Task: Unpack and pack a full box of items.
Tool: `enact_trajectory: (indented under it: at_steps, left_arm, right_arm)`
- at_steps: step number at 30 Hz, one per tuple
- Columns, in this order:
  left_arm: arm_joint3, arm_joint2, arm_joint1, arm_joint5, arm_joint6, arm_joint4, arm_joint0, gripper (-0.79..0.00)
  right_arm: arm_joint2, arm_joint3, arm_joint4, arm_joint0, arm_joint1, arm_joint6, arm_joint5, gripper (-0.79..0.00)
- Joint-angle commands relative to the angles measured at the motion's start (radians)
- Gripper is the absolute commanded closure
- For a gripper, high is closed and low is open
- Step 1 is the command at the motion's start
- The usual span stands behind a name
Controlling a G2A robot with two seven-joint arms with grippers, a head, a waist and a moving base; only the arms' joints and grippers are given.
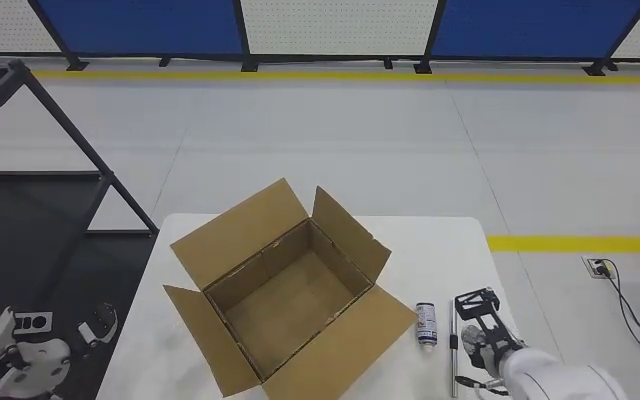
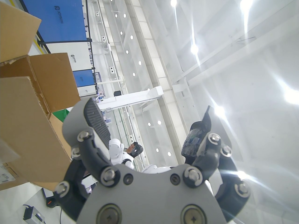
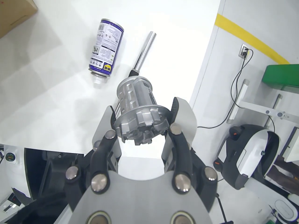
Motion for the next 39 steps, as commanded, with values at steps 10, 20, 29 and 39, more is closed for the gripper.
enact_trajectory:
  at_steps: [10, 20, 29, 39]
  left_arm:
    - [0.000, 0.000, 0.000, 0.000, 0.000, 0.000, 0.000, -0.785]
    - [0.000, 0.000, 0.000, 0.000, 0.000, 0.000, 0.000, -0.785]
    - [0.000, 0.000, 0.000, 0.000, 0.000, 0.000, 0.000, -0.785]
    - [0.000, 0.000, 0.000, 0.000, 0.000, 0.000, 0.000, -0.785]
  right_arm:
    - [-0.013, 0.399, -0.226, 0.193, -0.019, -0.001, 0.059, 0.000]
    - [0.051, 0.586, -0.343, 0.270, -0.063, -0.001, -0.059, 0.000]
    - [0.067, 0.635, -0.395, 0.298, -0.117, -0.001, -0.085, 0.000]
    - [0.087, 0.634, -0.438, 0.298, -0.156, -0.001, -0.085, -0.606]
